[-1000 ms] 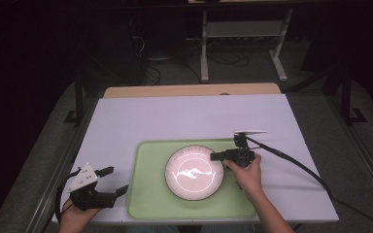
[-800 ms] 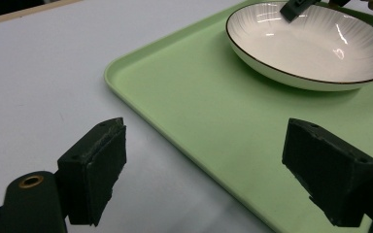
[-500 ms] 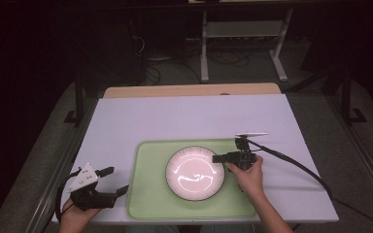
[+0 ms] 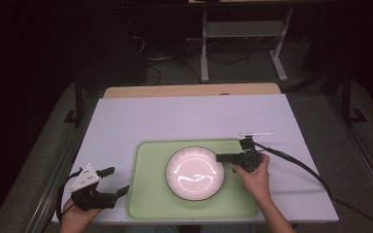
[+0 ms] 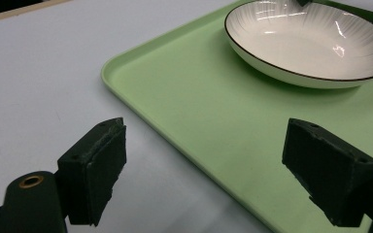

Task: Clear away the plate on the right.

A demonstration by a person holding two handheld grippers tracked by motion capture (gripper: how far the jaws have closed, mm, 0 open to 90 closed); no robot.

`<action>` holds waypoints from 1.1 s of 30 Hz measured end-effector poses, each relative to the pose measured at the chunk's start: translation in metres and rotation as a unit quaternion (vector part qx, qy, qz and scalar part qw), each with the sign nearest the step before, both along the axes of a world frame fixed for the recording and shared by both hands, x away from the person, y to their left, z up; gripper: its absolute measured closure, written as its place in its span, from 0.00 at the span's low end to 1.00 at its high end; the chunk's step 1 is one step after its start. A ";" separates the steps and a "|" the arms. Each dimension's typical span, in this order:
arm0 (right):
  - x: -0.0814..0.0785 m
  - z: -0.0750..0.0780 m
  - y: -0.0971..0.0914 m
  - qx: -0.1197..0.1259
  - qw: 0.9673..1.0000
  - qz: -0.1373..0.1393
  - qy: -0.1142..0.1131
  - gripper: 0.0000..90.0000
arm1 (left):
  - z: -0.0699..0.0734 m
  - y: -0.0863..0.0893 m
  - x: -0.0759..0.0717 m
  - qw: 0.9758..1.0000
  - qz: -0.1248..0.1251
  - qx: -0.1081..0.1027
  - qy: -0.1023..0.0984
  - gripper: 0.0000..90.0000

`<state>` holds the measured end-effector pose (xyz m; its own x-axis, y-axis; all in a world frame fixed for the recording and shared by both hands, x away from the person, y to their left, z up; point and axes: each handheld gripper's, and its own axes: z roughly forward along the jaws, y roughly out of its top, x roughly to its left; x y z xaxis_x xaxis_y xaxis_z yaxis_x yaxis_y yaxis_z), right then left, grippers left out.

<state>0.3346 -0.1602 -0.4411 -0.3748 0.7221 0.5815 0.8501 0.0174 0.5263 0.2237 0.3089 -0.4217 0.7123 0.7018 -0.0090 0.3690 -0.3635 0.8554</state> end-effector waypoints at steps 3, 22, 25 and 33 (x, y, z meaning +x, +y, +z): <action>-0.003 0.003 -0.005 -0.008 1.000 0.000 -0.023 0.62 | 0.000 0.000 0.000 1.000 0.000 0.000 0.001 0.18; -0.030 0.024 -0.049 -0.075 0.982 -0.020 -0.172 0.39 | -0.002 -0.001 0.001 1.000 0.001 0.003 0.005 0.18; -0.036 0.028 -0.058 -0.080 0.978 -0.022 -0.193 0.38 | -0.003 -0.002 0.001 1.000 0.000 0.004 0.006 0.18; -0.052 0.031 -0.084 -0.101 0.967 -0.035 -0.230 0.34 | -0.003 -0.001 0.002 1.000 0.002 0.004 0.007 0.18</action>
